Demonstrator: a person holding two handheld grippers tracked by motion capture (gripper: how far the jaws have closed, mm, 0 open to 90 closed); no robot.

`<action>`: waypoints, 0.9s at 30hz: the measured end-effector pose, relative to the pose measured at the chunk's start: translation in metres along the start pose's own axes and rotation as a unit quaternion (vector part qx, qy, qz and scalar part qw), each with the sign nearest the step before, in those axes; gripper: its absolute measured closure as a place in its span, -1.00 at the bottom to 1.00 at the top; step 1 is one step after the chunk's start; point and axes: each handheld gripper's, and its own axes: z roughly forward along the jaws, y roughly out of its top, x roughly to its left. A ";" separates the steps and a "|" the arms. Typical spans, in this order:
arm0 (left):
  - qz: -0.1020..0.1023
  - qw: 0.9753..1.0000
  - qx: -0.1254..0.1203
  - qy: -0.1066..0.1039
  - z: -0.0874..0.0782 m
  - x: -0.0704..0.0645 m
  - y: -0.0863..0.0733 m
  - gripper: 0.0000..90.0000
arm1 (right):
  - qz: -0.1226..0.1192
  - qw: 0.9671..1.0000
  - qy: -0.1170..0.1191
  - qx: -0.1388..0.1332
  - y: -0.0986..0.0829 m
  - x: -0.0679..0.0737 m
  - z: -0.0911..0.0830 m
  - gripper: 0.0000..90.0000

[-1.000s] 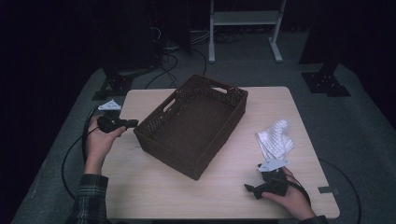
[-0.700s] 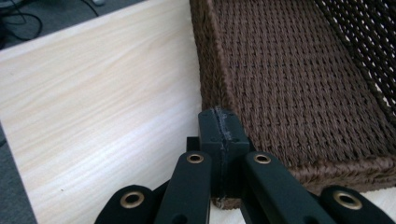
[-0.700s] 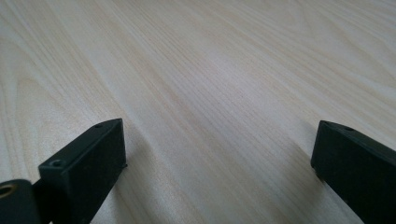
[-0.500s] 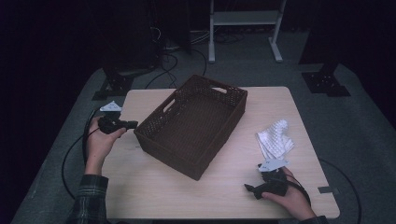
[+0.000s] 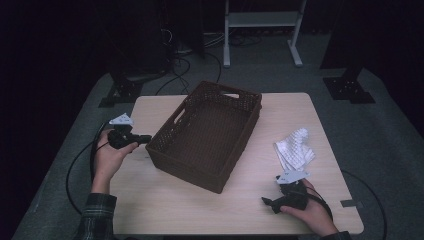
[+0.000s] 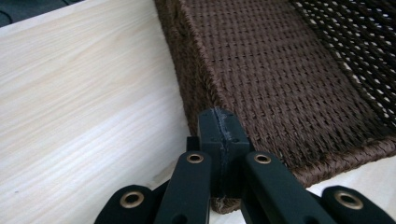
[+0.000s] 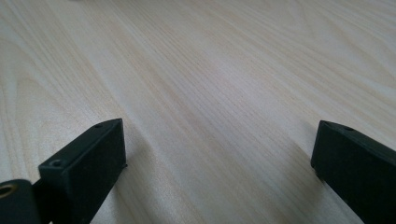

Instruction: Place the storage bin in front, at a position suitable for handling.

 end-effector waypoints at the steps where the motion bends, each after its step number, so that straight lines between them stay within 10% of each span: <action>1: 0.001 1.000 -0.001 -0.002 0.000 -0.002 -0.001 1.00 | 0.000 1.000 0.000 0.000 0.000 0.000 0.000 -0.94; 27: 0.030 0.997 -0.013 -0.066 0.008 -0.041 0.001 1.00 | -0.002 1.000 -0.001 -0.001 0.000 0.000 0.000 -0.94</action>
